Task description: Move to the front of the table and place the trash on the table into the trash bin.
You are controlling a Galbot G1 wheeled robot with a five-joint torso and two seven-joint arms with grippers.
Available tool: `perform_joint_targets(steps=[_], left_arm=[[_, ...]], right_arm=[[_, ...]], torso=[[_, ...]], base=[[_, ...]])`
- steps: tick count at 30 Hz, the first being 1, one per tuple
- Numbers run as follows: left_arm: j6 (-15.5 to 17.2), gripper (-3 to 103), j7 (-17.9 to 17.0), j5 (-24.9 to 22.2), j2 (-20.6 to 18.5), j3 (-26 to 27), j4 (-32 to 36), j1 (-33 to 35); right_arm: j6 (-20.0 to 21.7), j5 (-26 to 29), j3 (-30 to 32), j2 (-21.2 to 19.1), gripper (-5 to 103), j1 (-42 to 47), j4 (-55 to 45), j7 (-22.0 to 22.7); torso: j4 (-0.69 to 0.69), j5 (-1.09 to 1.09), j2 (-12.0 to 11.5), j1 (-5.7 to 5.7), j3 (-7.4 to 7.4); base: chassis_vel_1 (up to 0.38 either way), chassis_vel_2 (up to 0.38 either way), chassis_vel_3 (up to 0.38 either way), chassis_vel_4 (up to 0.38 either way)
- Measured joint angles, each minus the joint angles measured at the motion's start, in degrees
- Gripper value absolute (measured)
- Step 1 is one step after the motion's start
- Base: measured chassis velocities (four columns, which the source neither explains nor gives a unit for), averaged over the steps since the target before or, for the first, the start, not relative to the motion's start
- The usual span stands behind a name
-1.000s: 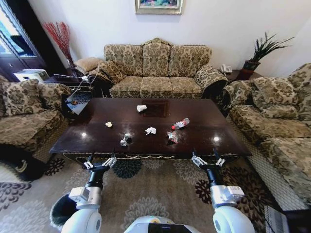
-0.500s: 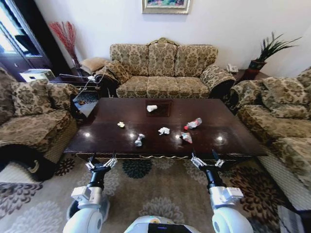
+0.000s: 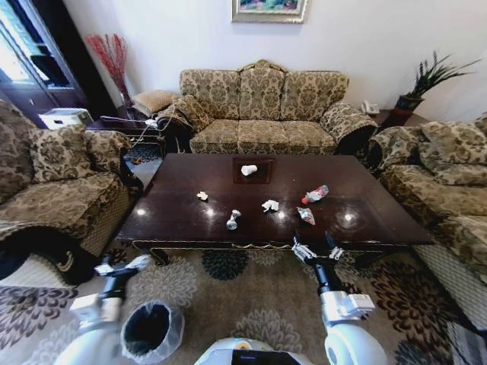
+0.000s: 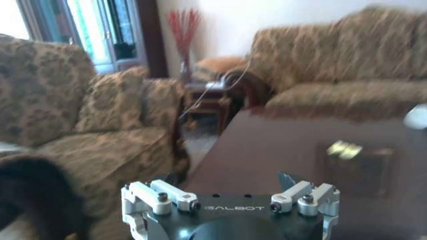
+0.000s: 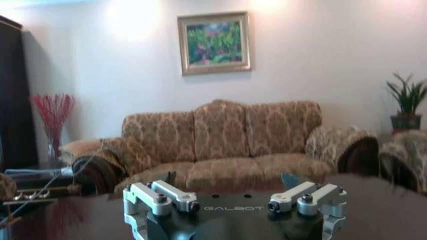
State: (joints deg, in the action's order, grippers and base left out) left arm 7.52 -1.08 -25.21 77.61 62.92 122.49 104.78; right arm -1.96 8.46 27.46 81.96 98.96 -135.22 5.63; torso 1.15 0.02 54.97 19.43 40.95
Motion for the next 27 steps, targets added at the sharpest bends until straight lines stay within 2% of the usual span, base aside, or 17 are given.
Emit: perform_joint_targets(steps=[6, 9, 10, 12, 13, 16, 17, 22, 27], left_arm=[[3.91, 100, 1.24, -3.45, -5.31, -0.09, -9.30, 1.68], [5.24, 100, 2.26, -2.70, -7.24, -2.10, -16.88, 2.20], [5.24, 100, 2.26, -2.70, -7.24, -2.10, -16.88, 2.20], [5.69, 100, 3.05, -1.99, -8.05, -3.00, -21.68, 2.42], [5.69, 100, 3.05, -1.99, -8.05, -3.00, -21.68, 2.42], [5.86, 100, 4.19, -0.18, -9.83, -3.98, -29.83, 1.92], [5.86, 100, 4.19, -0.18, -9.83, -3.98, -29.83, 1.92], [3.83, 100, 5.51, 2.89, -11.87, -5.11, -40.82, -0.95], [3.07, 100, 6.09, 3.51, -11.60, -5.62, -44.59, -2.45]], right_arm=[[-4.39, 0.30, 0.58, -1.20, 100, -0.70, 0.98, -1.71], [-7.54, 0.56, 0.40, -1.01, 100, 0.30, 2.53, -3.45], [-7.54, 0.56, 0.40, -1.01, 100, 0.30, 2.53, -3.45], [-9.08, 0.56, 0.03, -0.90, 100, 0.69, 3.57, -4.03], [-9.08, 0.56, 0.03, -0.90, 100, 0.69, 3.57, -4.03], [-10.02, 0.61, -0.71, -0.97, 100, 0.33, 4.23, -4.24], [-10.02, 0.61, -0.71, -0.97, 100, 0.33, 4.23, -4.24], [-9.02, 0.41, -2.38, -1.87, 100, -1.03, 3.21, -4.52], [-8.48, -0.89, -4.37, -2.20, 100, -0.98, 2.53, -4.65]], torso=[[0.01, -0.05, 0.00, 0.00, 0.00], [0.00, -0.05, 0.00, -0.01, 0.00], [0.00, -0.05, 0.00, -0.01, 0.00], [0.00, -0.02, 0.00, 0.00, 0.00], [0.00, -0.02, 0.00, 0.00, 0.00], [0.01, -0.03, 0.00, -0.01, 0.00], [0.01, -0.03, 0.00, -0.01, 0.00], [0.01, -0.03, 0.00, -0.01, 0.00], [0.01, -0.02, 0.00, -0.01, 0.00]], base=[[0.000, 0.000, 0.000, 0.000], [0.000, 0.000, 0.000, 0.000], [0.000, 0.000, 0.000, 0.000], [0.000, 0.000, 0.000, 0.000], [0.000, 0.000, 0.000, 0.000], [0.000, 0.000, 0.000, 0.000], [0.000, 0.000, 0.000, 0.000], [0.000, 0.000, 0.000, 0.000], [0.000, 0.000, 0.000, 0.000]])
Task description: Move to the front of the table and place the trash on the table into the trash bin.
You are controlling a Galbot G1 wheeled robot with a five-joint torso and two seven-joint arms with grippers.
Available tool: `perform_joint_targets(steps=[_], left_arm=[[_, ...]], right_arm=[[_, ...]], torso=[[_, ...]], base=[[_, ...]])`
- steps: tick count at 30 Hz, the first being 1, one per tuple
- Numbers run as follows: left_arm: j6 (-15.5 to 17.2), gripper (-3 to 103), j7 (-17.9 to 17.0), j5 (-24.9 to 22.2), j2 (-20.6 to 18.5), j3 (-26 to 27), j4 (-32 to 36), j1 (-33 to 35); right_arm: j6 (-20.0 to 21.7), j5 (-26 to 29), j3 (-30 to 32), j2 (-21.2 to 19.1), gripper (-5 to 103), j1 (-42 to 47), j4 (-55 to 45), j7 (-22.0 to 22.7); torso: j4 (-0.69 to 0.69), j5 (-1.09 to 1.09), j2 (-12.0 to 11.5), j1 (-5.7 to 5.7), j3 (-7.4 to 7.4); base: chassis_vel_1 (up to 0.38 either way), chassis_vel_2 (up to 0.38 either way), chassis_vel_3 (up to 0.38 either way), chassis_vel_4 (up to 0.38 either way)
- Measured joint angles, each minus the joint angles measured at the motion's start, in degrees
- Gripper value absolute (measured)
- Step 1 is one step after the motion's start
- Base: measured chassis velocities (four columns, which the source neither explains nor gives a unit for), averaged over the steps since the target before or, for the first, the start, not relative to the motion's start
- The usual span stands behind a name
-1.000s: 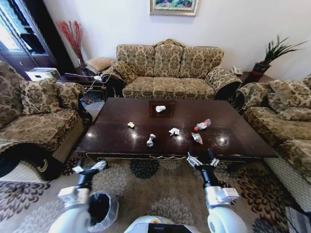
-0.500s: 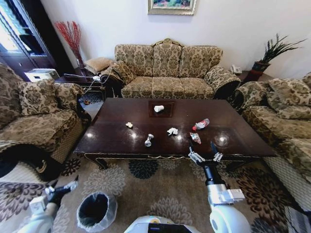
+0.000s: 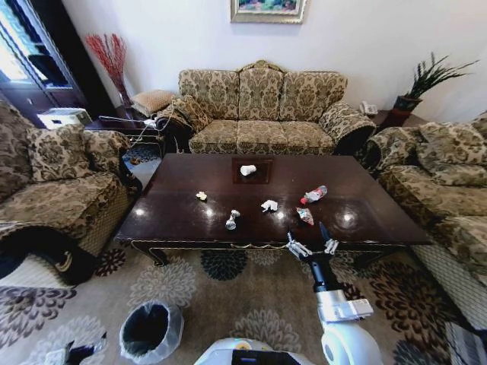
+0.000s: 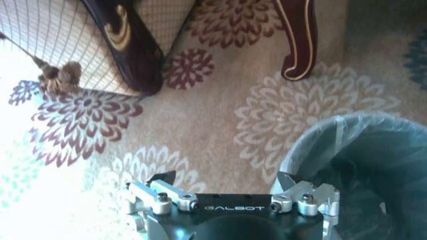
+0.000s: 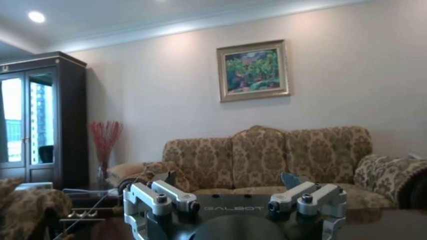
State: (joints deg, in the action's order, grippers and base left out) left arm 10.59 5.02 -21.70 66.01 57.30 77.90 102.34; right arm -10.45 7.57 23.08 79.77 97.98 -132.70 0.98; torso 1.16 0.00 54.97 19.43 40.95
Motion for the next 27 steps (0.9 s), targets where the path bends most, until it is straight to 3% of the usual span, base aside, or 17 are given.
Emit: perform_joint_targets(steps=[13, 18, 22, 27], left_arm=[[-0.46, 100, 1.40, 1.26, 0.06, -0.59, -4.09, -0.56], [-0.15, 100, 4.17, 2.64, -0.29, -1.53, -5.46, -0.79], [-0.18, 100, 7.49, 4.91, -0.64, -3.74, -6.87, -1.70], [-0.81, 100, 9.56, 6.06, -0.61, -4.43, -6.82, -1.88]], right_arm=[[0.04, -2.56, -5.85, -0.07, 100, -2.30, 1.01, 0.00], [0.26, -3.61, -7.35, -0.67, 100, -2.26, 0.80, 0.08], [3.27, -4.40, -7.14, -0.41, 100, -1.24, -0.54, 1.17], [3.31, -5.36, -5.25, 0.24, 100, -0.32, 0.89, 1.48]], torso=[[0.00, 0.01, 0.00, 0.00, 0.00], [0.01, -0.03, 0.00, 0.00, 0.00], [0.00, -0.04, 0.00, 0.00, -0.01], [0.00, 0.07, -0.01, 0.00, 0.00]], base=[[0.121, 0.107, -0.114, -0.115], [0.177, 0.166, -0.165, -0.167], [0.060, 0.038, -0.044, -0.041], [-0.023, -0.016, 0.021, 0.011]])
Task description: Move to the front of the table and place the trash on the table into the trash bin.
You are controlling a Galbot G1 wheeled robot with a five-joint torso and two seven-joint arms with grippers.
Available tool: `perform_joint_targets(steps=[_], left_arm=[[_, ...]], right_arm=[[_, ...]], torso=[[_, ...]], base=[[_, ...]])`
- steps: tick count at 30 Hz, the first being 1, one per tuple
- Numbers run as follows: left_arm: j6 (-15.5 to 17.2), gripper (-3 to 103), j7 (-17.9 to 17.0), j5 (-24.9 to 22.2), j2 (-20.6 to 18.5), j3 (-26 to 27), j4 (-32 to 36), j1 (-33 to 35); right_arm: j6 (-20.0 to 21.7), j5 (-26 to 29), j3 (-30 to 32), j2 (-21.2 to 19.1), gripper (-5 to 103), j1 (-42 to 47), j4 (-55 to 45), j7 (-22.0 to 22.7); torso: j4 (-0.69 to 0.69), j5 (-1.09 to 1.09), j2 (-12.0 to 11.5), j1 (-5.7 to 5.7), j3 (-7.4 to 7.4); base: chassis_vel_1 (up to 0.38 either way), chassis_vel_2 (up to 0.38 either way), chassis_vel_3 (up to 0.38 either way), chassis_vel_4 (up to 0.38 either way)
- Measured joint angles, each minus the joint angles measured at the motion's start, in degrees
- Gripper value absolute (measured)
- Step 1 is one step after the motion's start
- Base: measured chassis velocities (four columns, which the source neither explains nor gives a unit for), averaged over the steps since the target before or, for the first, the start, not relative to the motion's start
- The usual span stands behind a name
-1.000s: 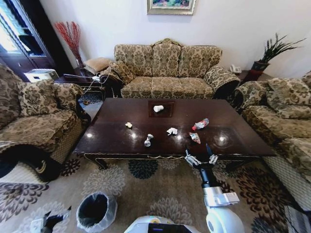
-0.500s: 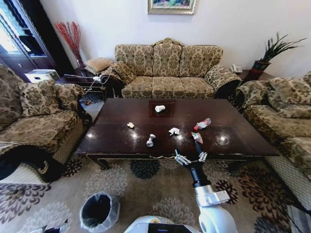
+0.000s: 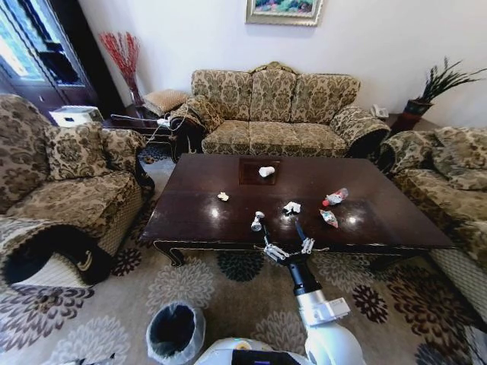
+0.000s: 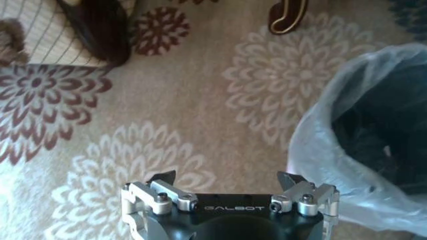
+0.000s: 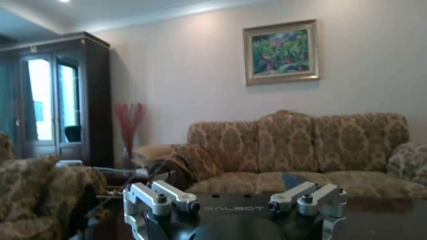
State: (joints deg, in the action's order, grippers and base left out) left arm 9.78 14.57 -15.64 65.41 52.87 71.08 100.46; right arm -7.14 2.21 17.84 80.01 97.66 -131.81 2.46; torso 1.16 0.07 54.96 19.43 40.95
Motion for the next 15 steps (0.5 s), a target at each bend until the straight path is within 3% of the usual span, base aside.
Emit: perform_joint_targets(steps=[4, 7, 15], left_arm=[[-0.59, 100, 0.10, 0.12, 0.02, -0.53, 0.13, -0.40], [-3.29, 100, -0.70, 1.56, 0.01, -2.00, -1.29, -2.20], [-3.16, 100, -2.47, 5.34, 0.03, -6.17, -3.06, -6.05]], right_arm=[[-0.19, 1.19, 1.41, 0.09, 100, 0.78, 1.39, -0.02], [-0.41, 1.83, 3.32, 0.62, 100, 1.25, 2.74, -0.01], [-1.24, 2.27, 4.69, 0.88, 100, 1.85, 5.77, 0.69]], torso=[[0.00, -0.03, 0.00, 0.00, 0.00], [0.00, -0.11, 0.00, 0.00, 0.00], [-0.01, -0.06, 0.00, 0.00, 0.00]], base=[[-0.032, -0.021, 0.024, 0.010], [0.000, 0.000, 0.000, 0.000], [0.000, 0.000, 0.000, 0.000]])
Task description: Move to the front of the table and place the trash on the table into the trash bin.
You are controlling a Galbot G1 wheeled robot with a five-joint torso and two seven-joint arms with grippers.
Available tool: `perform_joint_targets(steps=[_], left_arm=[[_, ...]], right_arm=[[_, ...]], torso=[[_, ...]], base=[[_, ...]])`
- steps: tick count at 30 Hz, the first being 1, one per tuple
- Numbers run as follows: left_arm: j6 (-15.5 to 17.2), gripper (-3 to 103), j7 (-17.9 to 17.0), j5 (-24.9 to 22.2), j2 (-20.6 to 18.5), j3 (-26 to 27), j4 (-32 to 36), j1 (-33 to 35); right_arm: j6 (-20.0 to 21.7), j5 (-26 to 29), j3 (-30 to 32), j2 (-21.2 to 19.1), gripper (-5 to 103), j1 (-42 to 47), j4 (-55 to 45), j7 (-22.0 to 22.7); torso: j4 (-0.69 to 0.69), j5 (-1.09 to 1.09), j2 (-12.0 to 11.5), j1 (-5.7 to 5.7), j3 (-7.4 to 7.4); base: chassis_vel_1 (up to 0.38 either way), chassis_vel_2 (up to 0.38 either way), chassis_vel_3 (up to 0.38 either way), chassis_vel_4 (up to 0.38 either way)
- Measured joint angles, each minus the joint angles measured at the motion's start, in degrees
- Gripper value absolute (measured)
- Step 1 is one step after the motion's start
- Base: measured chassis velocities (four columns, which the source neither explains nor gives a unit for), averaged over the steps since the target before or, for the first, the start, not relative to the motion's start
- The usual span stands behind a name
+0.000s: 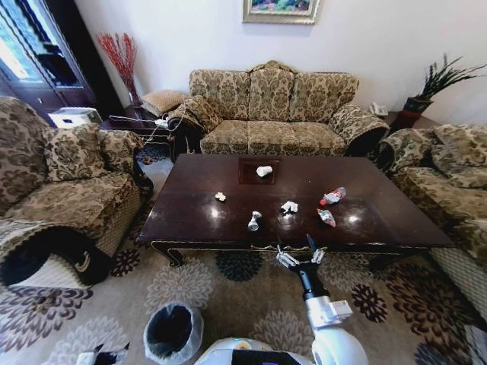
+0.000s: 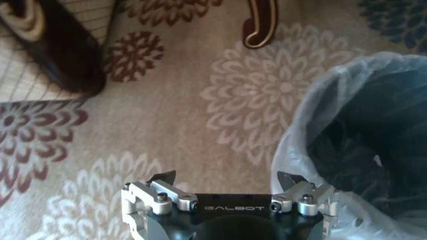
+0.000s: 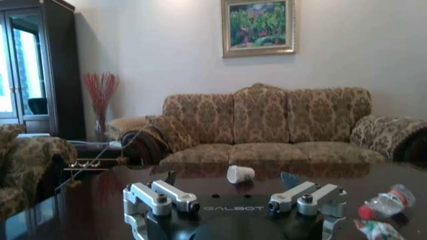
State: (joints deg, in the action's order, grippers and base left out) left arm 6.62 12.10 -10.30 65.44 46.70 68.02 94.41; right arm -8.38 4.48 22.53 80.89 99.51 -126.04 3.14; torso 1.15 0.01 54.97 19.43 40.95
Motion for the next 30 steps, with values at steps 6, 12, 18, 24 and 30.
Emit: perform_joint_targets(steps=[6, 12, 18, 24, 30], left_arm=[[-0.10, 100, -0.08, 1.28, 0.13, -2.09, -0.33, -0.83], [-0.60, 100, 1.16, 1.47, 0.32, -3.13, 1.06, -0.32], [-4.23, 100, 4.99, 3.64, 1.05, -4.19, 4.42, 0.44], [-12.10, 100, 12.94, 3.67, 1.39, -4.54, 6.17, 0.73], [-13.11, 100, 12.19, 6.35, 1.84, -5.51, 4.63, -0.74]], right_arm=[[-0.22, -0.39, -0.33, 0.62, 100, -0.23, 0.87, 0.01], [-0.91, -0.64, -0.36, 1.05, 100, -0.19, 1.91, 0.01], [-1.37, -0.67, -0.40, 1.33, 100, -0.33, 3.02, 0.01], [-1.42, -0.56, -0.40, 1.31, 100, -1.29, 4.10, 0.01], [-1.42, -0.48, -0.46, 1.44, 100, -1.53, 4.41, 0.02]], torso=[[0.01, -0.01, 0.00, 0.00, 0.00], [0.01, -0.01, 0.00, 0.00, 0.00], [0.01, -0.01, 0.00, 0.00, 0.00], [0.01, 0.00, 0.00, 0.00, 0.00], [0.01, -0.01, 0.00, 0.00, 0.00]], base=[[0.000, 0.000, 0.000, 0.000], [0.000, 0.000, 0.000, 0.000], [0.000, 0.000, 0.000, 0.000], [0.000, 0.000, 0.000, 0.000], [0.000, 0.000, 0.000, 0.000]])
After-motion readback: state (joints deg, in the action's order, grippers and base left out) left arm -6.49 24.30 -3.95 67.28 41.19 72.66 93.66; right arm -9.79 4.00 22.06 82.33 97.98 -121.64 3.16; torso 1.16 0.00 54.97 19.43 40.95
